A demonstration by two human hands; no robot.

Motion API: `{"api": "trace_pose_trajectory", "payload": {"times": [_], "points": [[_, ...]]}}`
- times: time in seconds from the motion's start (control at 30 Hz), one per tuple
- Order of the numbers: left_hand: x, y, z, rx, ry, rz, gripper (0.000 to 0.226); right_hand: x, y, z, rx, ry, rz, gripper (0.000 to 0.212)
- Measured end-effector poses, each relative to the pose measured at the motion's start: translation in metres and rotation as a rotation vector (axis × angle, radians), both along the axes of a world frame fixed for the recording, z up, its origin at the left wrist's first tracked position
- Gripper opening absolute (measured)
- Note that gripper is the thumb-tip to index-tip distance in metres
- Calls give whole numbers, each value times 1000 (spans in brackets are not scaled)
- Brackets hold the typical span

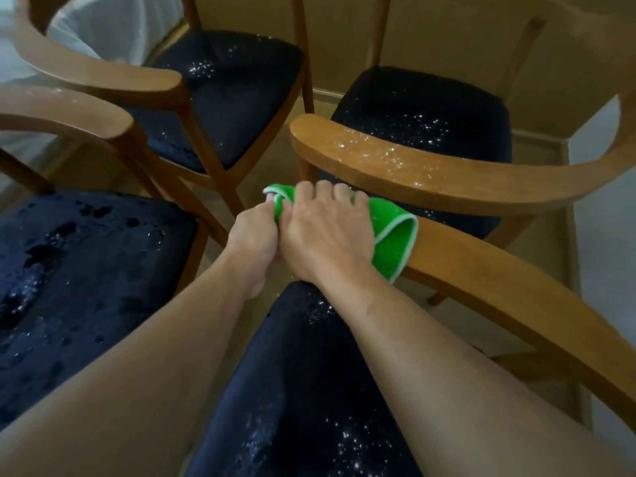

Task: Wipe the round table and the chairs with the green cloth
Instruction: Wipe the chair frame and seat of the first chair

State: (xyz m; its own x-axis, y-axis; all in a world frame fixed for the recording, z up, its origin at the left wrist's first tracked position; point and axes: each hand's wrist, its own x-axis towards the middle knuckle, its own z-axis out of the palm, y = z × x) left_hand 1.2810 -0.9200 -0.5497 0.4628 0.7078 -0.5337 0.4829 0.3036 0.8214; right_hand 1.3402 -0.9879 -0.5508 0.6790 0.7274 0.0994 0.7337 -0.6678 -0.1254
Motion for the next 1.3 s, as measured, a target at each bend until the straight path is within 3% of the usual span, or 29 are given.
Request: {"api": "trace_pose_trajectory", "payload": {"times": [0.2, 0.33, 0.43, 0.53, 0.67, 0.8, 0.87, 0.93, 1.07, 1.23, 1.3], "points": [[-11, 12, -5, -131, -37, -93, 40, 28, -33, 5, 48, 73, 80, 41], [-13, 27, -9, -11, 99, -253, 61, 63, -111, 1, -45, 84, -140, 47], [-13, 27, -12, 68, 65, -295, 59, 74, -156, 2, -79, 152, -390, 58], [-10, 26, -12, 52, 52, -258, 57, 79, -143, 3, -208, 119, -535, 62], [-11, 23, -9, 37, 39, -257, 51, 60, -69, 7, -169, 124, -334, 73], [-12, 27, -9, 138, 62, -175, 26, 10, 7, 0, 14, -28, -34, 50], [-22, 20, -23, 146, 201, -298, 18, -6, 17, -1, 51, -105, 15, 46], [-43, -4, -53, 37, 216, -390, 17, -9, 5, -4, 17, -131, 97, 47], [-70, -25, -90, 4, 265, -179, 32, 17, -59, -15, -128, -166, 273, 55], [-86, -15, -99, 153, 397, -266, 28, 39, -180, -19, -170, -252, 55, 56], [-92, -15, -100, 142, 436, -297, 38, 33, -204, -18, -182, -220, -84, 60]]}}
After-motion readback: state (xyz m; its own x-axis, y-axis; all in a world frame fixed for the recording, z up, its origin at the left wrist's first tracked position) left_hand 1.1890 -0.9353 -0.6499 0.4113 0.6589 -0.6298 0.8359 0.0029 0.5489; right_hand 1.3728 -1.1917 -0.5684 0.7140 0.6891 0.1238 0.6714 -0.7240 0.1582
